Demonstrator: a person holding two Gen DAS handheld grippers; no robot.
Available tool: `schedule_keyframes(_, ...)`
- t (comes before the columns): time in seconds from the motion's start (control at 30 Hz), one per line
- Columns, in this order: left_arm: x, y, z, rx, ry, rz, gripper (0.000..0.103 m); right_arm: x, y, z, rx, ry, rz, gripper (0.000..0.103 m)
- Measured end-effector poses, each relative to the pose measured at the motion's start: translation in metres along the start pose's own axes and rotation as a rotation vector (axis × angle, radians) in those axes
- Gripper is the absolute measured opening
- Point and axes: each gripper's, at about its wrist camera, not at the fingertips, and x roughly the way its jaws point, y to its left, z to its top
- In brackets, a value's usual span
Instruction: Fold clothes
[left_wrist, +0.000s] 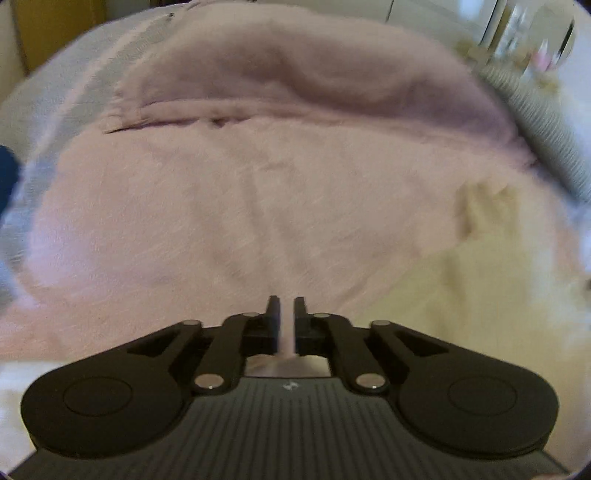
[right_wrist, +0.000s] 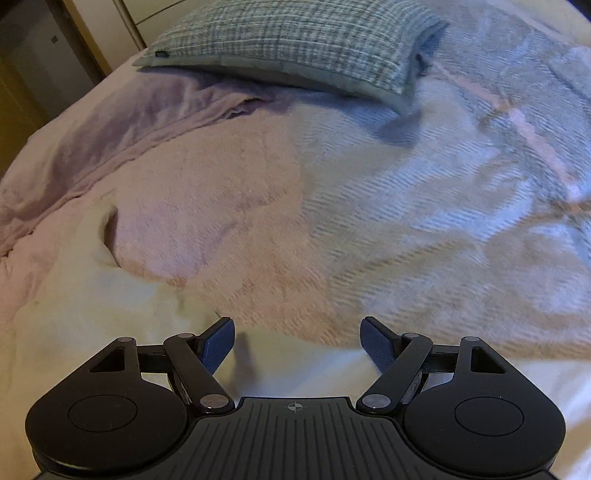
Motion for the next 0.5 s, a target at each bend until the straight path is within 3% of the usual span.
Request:
schedule_keyframes(0.03, 0.005, -0.007, 0.006, -0.006, 0.015, -0.057, 0.021, 0.002, 0.002, 0.003, -0.001, 0.002, 0.023, 0.078)
schedule_keyframes(0.07, 0.010, -0.014, 0.011, -0.011, 0.031, -0.115, 0.035, 0.005, 0.004, 0.005, -0.002, 0.005, 0.046, 0.078)
schedule_keyframes(0.1, 0.017, -0.022, 0.014, 0.007, 0.043, -0.138, 0.038, 0.009, 0.008, 0.008, -0.009, 0.009, 0.070, 0.078)
schedule_keyframes(0.2, 0.038, -0.045, 0.020, 0.063, 0.079, -0.205, 0.038, 0.021, 0.020, 0.014, -0.053, 0.024, 0.151, 0.078)
schedule_keyframes(0.33, 0.066, -0.052, 0.023, 0.031, 0.113, -0.250, 0.041, 0.040, 0.032, 0.022, -0.101, 0.046, 0.235, 0.078)
schedule_keyframes(0.43, 0.083, -0.053, 0.021, 0.002, 0.158, -0.308, 0.039, 0.060, 0.037, 0.025, -0.115, 0.077, 0.281, 0.078)
schedule_keyframes(0.47, 0.089, -0.055, 0.020, 0.001, 0.170, -0.324, 0.033, 0.066, 0.038, 0.026, -0.109, 0.085, 0.294, 0.078)
schedule_keyframes(0.5, 0.092, -0.056, 0.019, 0.013, 0.172, -0.328, 0.016, 0.072, 0.040, 0.027, -0.103, 0.093, 0.307, 0.078)
